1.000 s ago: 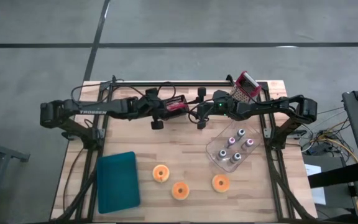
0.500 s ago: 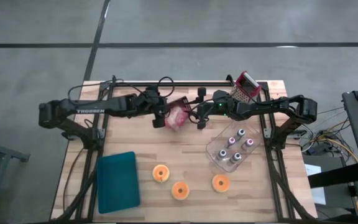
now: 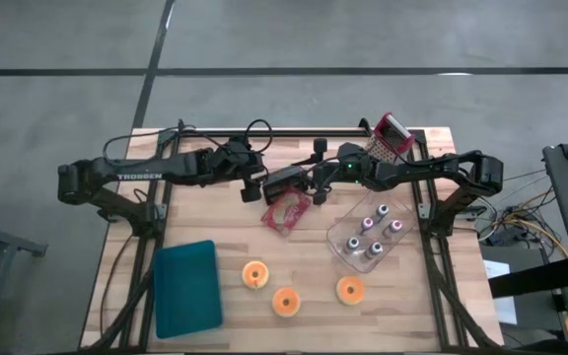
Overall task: Pick & Place Food Item
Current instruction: Adjust the black bin
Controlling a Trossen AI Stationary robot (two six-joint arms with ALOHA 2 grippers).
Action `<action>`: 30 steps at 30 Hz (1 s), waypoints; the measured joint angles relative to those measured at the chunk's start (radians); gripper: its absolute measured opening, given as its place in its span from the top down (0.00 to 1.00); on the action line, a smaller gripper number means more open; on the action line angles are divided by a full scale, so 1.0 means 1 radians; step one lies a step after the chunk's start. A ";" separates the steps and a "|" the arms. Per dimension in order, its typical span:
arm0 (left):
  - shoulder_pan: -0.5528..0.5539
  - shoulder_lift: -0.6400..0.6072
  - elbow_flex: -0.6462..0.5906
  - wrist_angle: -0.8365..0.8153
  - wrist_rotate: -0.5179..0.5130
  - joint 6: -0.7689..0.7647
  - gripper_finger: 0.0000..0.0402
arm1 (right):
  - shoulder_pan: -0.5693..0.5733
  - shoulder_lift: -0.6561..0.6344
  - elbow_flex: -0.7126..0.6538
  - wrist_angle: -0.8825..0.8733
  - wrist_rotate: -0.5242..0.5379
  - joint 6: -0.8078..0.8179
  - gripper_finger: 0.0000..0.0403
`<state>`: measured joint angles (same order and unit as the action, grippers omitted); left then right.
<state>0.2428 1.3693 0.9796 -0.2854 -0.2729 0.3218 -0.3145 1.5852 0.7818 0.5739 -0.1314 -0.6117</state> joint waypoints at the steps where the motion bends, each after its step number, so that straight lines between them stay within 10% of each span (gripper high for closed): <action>1: 0.000 0.000 0.000 0.000 0.000 0.000 0.29 | 0.000 0.000 0.000 0.000 0.000 0.000 0.63; 30: 0.000 0.000 -0.002 -0.001 -0.002 0.000 0.29 | 0.000 0.000 0.000 0.000 0.000 0.002 0.63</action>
<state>0.2428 1.3697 0.9779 -0.2859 -0.2752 0.3218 -0.3145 1.5852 0.7818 0.5741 -0.1312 -0.6097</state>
